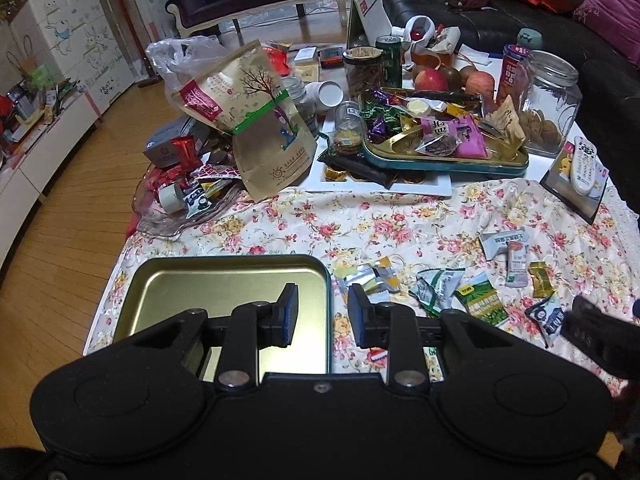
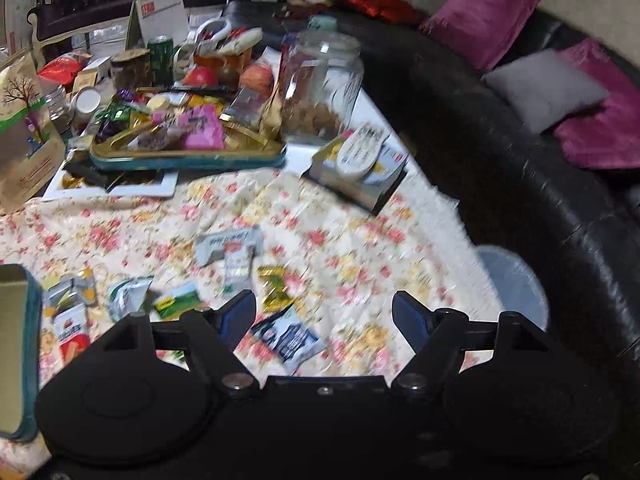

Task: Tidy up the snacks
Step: 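Grasp the blue-and-white snack packet with the right tool while the left tool approaches the green-and-white packet, then close the left tool on the green-and-white QR-code packet and lift it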

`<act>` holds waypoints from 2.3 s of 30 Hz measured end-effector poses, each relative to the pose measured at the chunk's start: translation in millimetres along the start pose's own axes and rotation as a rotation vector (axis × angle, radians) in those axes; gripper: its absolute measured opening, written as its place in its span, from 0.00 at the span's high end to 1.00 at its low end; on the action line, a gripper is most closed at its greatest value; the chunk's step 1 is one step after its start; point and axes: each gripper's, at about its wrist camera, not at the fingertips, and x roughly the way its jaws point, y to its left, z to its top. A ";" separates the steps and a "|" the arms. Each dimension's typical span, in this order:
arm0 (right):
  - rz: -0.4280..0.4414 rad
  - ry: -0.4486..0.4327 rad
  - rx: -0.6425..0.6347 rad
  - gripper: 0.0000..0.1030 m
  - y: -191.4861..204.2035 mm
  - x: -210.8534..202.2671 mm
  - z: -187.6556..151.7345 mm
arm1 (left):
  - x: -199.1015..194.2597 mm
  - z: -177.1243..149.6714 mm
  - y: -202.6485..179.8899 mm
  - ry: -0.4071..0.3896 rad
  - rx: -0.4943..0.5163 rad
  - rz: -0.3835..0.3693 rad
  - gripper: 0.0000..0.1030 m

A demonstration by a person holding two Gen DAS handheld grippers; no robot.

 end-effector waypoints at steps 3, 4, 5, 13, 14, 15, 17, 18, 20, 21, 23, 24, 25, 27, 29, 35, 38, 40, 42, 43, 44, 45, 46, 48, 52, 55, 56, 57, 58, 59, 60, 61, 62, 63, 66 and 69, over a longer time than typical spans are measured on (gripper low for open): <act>0.078 0.081 0.036 0.25 -4.2 7.5 -2.7 | 13.7 10.9 4.1 0.020 0.018 -0.018 0.63; 0.107 0.112 0.055 0.25 -5.5 10.4 -3.7 | 18.4 14.9 5.7 0.030 0.021 -0.020 0.63; 0.133 0.140 0.077 0.25 -7.1 13.0 -4.0 | 23.5 19.4 7.4 0.043 0.026 -0.023 0.63; 0.287 0.346 0.261 0.26 -17.5 38.8 6.4 | 77.6 48.5 23.9 0.185 -0.014 -0.077 0.63; 0.299 0.361 0.278 0.26 -19.5 42.4 11.2 | 86.1 49.7 25.6 0.221 -0.035 -0.089 0.63; 0.309 0.373 0.297 0.26 -22.0 46.2 17.0 | 94.0 49.8 26.6 0.250 -0.049 -0.109 0.63; 0.308 0.387 0.338 0.26 -29.4 54.9 31.0 | 106.3 48.2 26.1 0.293 -0.057 -0.136 0.64; 0.298 0.391 0.354 0.26 -32.0 59.0 36.4 | 111.4 47.1 24.8 0.307 -0.058 -0.140 0.64; 0.261 0.395 0.370 0.26 -39.3 69.3 48.1 | 121.1 44.7 19.2 0.327 -0.036 -0.153 0.63; 0.241 0.395 0.368 0.26 -42.2 74.2 51.4 | 125.0 44.1 15.8 0.337 -0.023 -0.160 0.64; 0.212 0.400 0.356 0.26 -45.5 84.8 52.5 | 130.8 42.7 10.1 0.356 -0.006 -0.178 0.64; 0.207 0.404 0.358 0.26 -47.1 89.8 51.2 | 132.9 41.9 7.7 0.364 0.001 -0.188 0.63; 0.210 0.410 0.373 0.27 -51.9 96.5 48.3 | 134.2 40.5 5.1 0.370 0.008 -0.199 0.63; 0.213 0.441 0.422 0.29 -58.2 109.3 39.7 | 136.7 38.5 0.0 0.384 0.030 -0.228 0.64; 0.201 0.505 0.482 0.30 -61.1 125.9 30.7 | 139.1 35.6 -5.6 0.396 0.058 -0.252 0.64; 0.220 0.572 0.554 0.32 -56.8 142.7 12.2 | 144.1 29.3 -13.7 0.416 0.102 -0.271 0.63; 0.208 0.578 0.547 0.32 -49.6 145.6 10.0 | 146.1 29.0 -12.5 0.415 0.101 -0.261 0.63; 0.207 0.577 0.552 0.33 -45.5 148.6 9.2 | 148.3 28.8 -11.9 0.413 0.103 -0.251 0.63; 0.204 0.591 0.553 0.33 -41.6 152.6 7.8 | 149.8 28.4 -12.1 0.413 0.105 -0.246 0.64; 0.201 0.597 0.558 0.32 -38.7 155.1 7.2 | 150.5 28.1 -11.9 0.415 0.103 -0.247 0.63; 0.194 0.600 0.566 0.32 -37.7 156.1 6.4 | 151.1 27.9 -11.7 0.419 0.100 -0.250 0.63; 0.188 0.602 0.575 0.33 -37.0 157.0 5.5 | 151.7 27.3 -11.7 0.424 0.097 -0.254 0.63; 0.184 0.604 0.580 0.33 -35.7 158.7 4.5 | 152.3 27.0 -11.8 0.427 0.094 -0.257 0.63; 0.176 0.609 0.584 0.34 -34.1 161.6 2.6 | 153.3 26.0 -12.7 0.433 0.093 -0.261 0.63; 0.155 0.581 0.564 0.37 -29.3 161.2 5.3 | 156.1 25.1 -15.5 0.442 0.095 -0.270 0.63; 0.119 0.548 0.546 0.53 -27.8 158.7 6.9 | 157.6 25.3 -18.3 0.445 0.091 -0.279 0.64; 0.118 0.540 0.537 0.53 -26.7 158.7 7.2 | 158.0 25.5 -19.5 0.445 0.087 -0.278 0.64; 0.116 0.539 0.529 0.54 -25.9 159.1 7.4 | 158.4 25.8 -21.0 0.445 0.083 -0.277 0.64; 0.114 0.538 0.525 0.55 -25.2 159.4 7.4 | 158.7 26.2 -22.8 0.445 0.077 -0.280 0.64; 0.112 0.535 0.530 0.56 -25.7 158.9 7.2 | 158.9 26.7 -24.9 0.446 0.071 -0.288 0.64; 0.110 0.534 0.537 0.57 -26.7 158.1 7.3 | 159.1 27.3 -27.4 0.447 0.063 -0.301 0.64; 0.114 0.535 0.540 0.57 -28.2 156.3 7.8 | 159.4 27.8 -30.4 0.448 0.056 -0.315 0.64; 0.123 0.533 0.546 0.57 -30.1 153.9 8.5 | 159.5 28.4 -33.8 0.447 0.050 -0.328 0.64; 0.135 0.528 0.553 0.57 -32.4 151.1 9.6 | 159.6 28.8 -37.7 0.445 0.045 -0.337 0.64; 0.164 0.502 0.564 0.57 -36.7 141.6 15.5 | 159.7 30.3 -51.7 0.424 0.043 -0.350 0.64; 0.194 0.487 0.562 0.57 -40.9 132.4 21.5 | 159.8 32.0 -65.7 0.396 0.058 -0.357 0.64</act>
